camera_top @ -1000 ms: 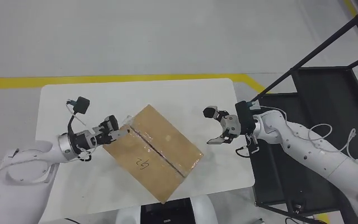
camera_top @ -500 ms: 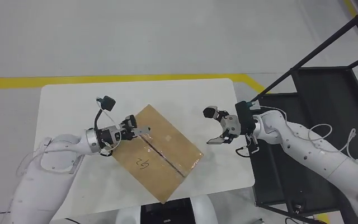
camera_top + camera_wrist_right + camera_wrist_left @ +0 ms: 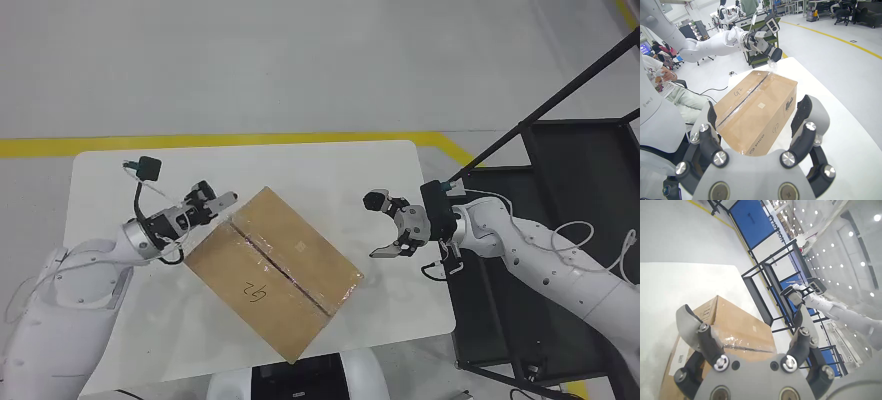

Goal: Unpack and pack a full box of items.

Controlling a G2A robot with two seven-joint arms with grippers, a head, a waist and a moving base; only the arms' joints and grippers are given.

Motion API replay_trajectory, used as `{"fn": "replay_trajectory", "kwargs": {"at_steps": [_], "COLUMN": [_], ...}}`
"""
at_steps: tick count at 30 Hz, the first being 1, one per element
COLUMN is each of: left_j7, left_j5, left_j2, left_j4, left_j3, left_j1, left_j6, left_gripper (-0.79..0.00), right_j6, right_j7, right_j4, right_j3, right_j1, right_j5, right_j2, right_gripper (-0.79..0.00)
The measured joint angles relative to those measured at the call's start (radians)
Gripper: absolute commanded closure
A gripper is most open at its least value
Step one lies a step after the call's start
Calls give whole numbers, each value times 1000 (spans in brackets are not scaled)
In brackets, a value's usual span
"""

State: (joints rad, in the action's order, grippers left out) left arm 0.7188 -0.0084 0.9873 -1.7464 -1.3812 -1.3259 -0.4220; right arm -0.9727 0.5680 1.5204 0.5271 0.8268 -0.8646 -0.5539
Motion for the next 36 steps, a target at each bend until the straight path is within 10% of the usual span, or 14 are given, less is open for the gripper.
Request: {"fn": "replay_trajectory", "kwargs": {"at_steps": [20,36], "left_j7": [185,-23], "left_j5": [80,120], "left_j2": [-2,-3], "left_j4": [-46,10], "left_j3": [114,41], "left_j1": [5,-6], "left_j6": [9,40], "left_gripper": [-785,-785], "right_j6": [0,0], "right_j7": [0,0], "right_j4": [0,0], "right_j3": [0,0], "right_j1": [0,0], "right_j5": [0,0], "right_j2": [0,0], "right_gripper": [-785,-785]}}
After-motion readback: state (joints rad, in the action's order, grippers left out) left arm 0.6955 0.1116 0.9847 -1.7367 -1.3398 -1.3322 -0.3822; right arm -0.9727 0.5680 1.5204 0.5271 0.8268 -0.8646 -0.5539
